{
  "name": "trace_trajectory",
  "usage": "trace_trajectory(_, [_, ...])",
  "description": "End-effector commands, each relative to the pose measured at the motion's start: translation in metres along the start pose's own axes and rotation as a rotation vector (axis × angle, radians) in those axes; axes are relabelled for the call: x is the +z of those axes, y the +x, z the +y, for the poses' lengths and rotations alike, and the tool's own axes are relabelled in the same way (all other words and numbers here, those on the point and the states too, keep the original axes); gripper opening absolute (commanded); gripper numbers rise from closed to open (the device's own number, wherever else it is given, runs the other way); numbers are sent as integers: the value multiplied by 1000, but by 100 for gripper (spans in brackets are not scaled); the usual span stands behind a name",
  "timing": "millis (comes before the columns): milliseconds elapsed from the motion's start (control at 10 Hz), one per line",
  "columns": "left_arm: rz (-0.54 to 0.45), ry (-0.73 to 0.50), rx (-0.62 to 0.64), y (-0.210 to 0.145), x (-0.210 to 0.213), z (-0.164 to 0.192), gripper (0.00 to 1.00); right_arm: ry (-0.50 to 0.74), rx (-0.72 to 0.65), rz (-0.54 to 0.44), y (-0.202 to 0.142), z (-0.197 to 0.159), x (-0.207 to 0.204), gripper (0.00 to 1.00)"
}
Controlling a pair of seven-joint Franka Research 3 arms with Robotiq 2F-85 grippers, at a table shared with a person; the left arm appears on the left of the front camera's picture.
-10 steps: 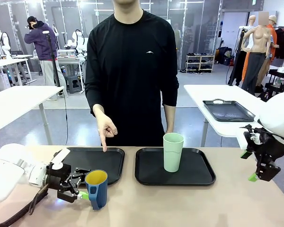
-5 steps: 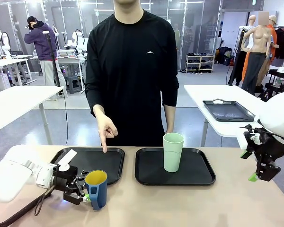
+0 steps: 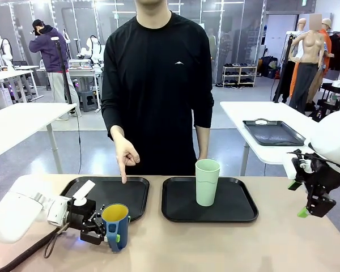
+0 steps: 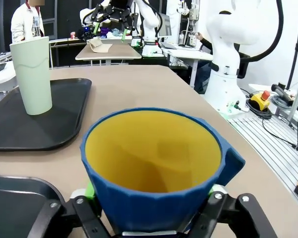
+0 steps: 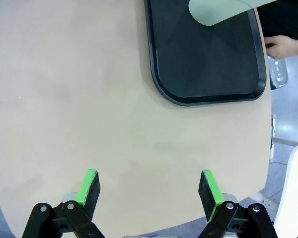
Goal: Sort and store the cups by type.
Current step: Pick up the Handle plastic cup and place it into the empty Flat Tray.
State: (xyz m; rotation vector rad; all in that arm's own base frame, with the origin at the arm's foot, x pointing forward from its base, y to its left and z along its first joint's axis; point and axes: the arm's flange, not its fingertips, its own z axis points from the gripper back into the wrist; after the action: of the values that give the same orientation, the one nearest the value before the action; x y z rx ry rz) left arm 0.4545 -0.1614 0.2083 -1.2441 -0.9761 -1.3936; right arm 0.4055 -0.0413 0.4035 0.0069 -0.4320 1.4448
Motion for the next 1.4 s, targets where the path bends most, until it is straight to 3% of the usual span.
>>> trace_trajectory(0, [-54,20,-12,-1,-1,7,60,-7,-18,16,2,1,1,100])
trace_trajectory(100, [-58,29,-14,-1,0,8,75,-7,-18,16,2,1,1,100])
trace_trajectory(200, [-62,25,-11,-1,0,8,40,-7,-18,16,2,1,1,100])
trace_trajectory(300, [-69,45,-3,0,0,8,61,-7,-18,16,2,1,1,100])
trace_trajectory(600, [-88,70,-23,44,11,-8,61,-7,-18,16,2,1,1,100])
trace_trajectory(900, [-121,171,-30,89,46,-4,61,-7,-18,16,2,1,1,100])
trace_trajectory(1300, [-107,194,-4,98,62,-4,61,-7,-18,16,2,1,1,100])
